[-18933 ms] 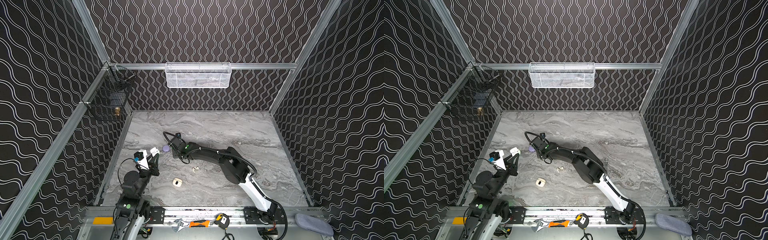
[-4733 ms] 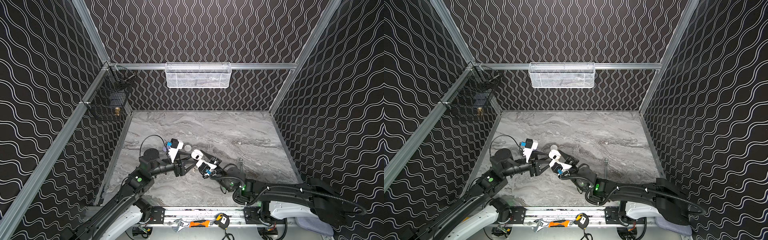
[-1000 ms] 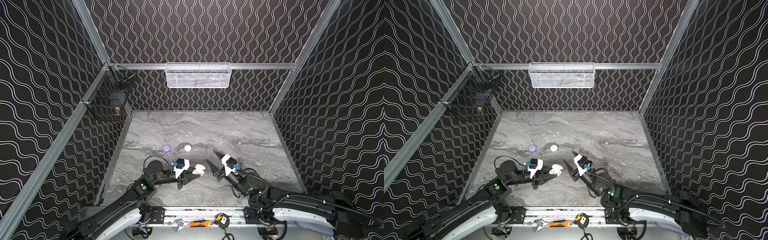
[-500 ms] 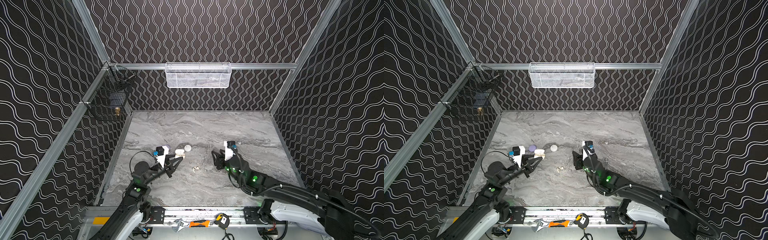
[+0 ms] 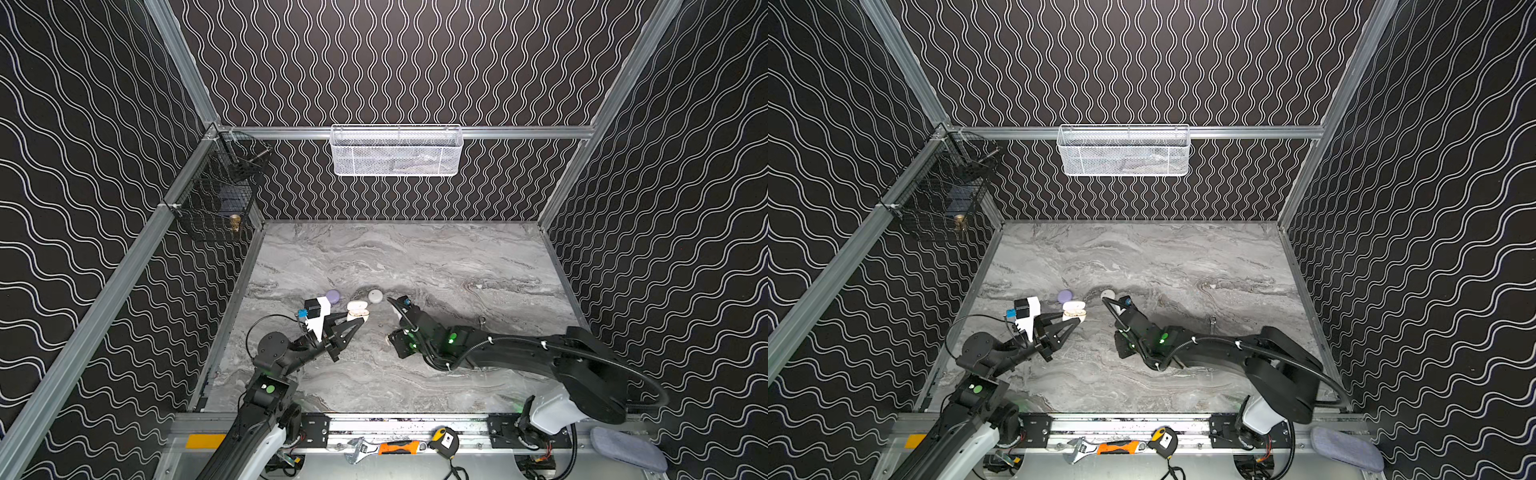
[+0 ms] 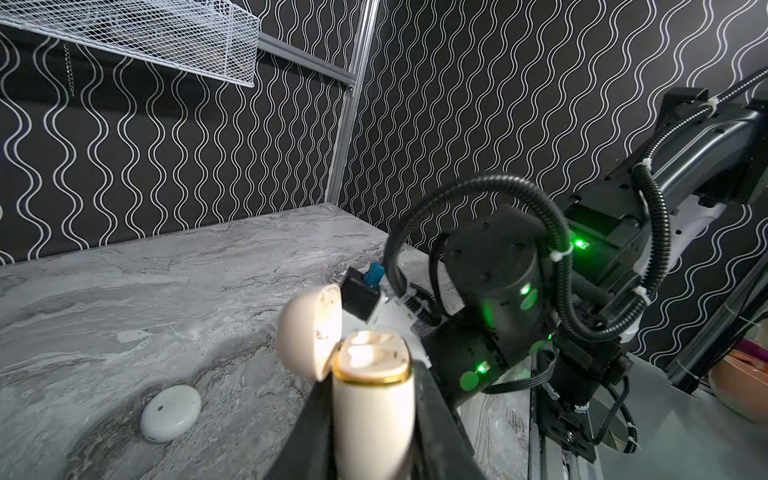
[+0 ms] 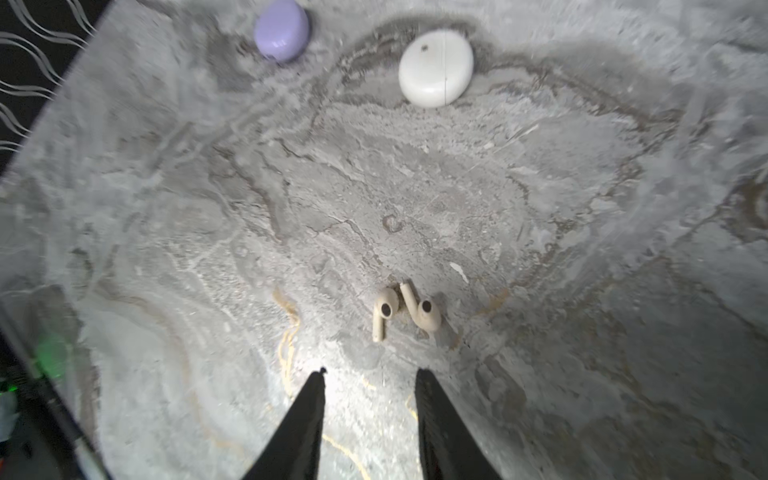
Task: Insert the wireless bluetooth earbuds into the charging case
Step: 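Move the open right gripper over the beige earbuds on the table, then lower the right gripper and grasp one beige earbud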
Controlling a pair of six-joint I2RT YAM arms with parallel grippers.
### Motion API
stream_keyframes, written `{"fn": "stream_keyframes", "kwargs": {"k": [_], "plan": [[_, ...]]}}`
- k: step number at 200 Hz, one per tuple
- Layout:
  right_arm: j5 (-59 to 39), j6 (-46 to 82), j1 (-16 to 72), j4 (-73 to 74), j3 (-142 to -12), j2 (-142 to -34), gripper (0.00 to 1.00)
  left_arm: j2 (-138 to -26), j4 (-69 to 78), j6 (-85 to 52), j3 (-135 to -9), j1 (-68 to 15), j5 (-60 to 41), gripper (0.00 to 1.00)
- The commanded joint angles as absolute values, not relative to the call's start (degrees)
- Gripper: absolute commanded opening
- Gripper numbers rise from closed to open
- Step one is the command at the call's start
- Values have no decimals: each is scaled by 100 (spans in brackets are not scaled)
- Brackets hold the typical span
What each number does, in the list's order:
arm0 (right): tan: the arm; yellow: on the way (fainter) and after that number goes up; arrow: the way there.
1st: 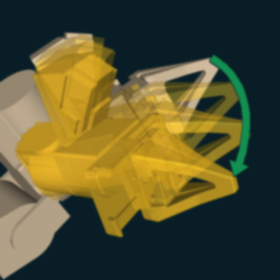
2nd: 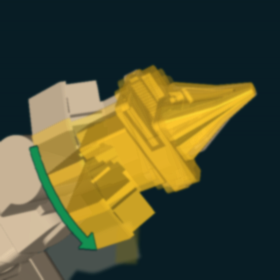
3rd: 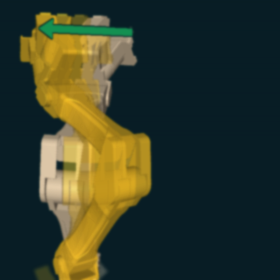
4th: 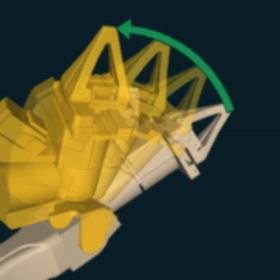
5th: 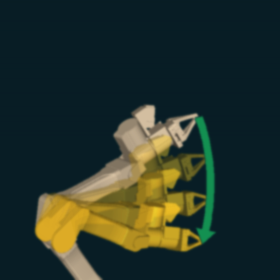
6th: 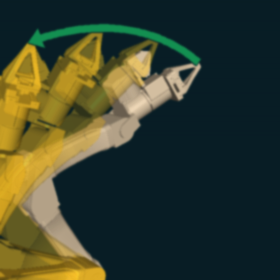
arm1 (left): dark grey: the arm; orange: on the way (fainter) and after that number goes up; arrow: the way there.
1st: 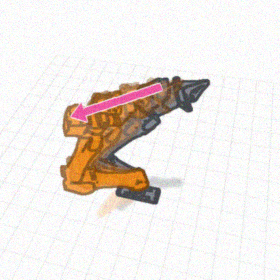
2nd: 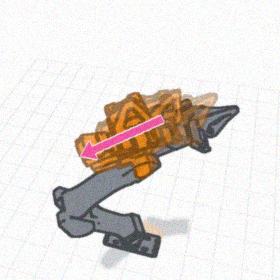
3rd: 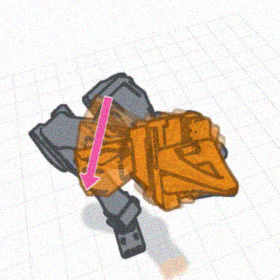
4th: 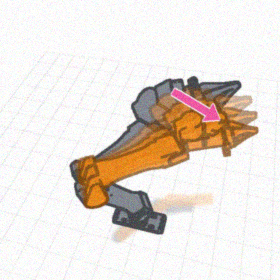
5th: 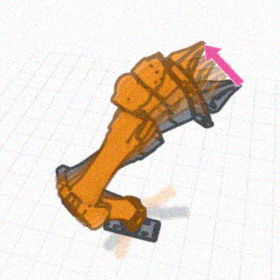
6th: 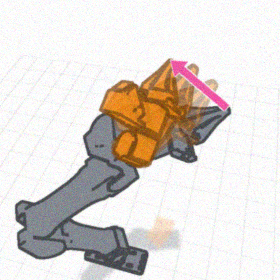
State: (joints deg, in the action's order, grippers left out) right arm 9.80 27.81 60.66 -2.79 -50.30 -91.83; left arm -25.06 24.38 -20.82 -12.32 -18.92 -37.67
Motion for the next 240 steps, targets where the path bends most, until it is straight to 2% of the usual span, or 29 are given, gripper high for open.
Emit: {"fn": "stream_keyframes", "kwargs": {"k": [1,32,84,166,191,240], "plan": [[887,2890,6101,-786,-5297,-9537,39,-2394,2322,-2050,-1295,-1881,-3702,0],[658,2861,6110,-831,-5559,-9922,40,-2224,2198,-2018,-1292,-1879,-3584,0],[657,2818,6091,-931,-5964,-10432,51,-2111,2049,-1962,-1299,-1876,-3481,0],[758,2705,6051,-1197,-6496,-11048,53,-2017,1934,-1942,-1309,-1878,-3432,0],[820,2685,6047,-1227,-6508,-11059,52,-1971,1891,-1933,-1315,-1879,-3409,0],[906,2731,6047,-1274,-6455,-11045,39,-1897,1828,-1940,-1314,-1881,-3399,0]]}}
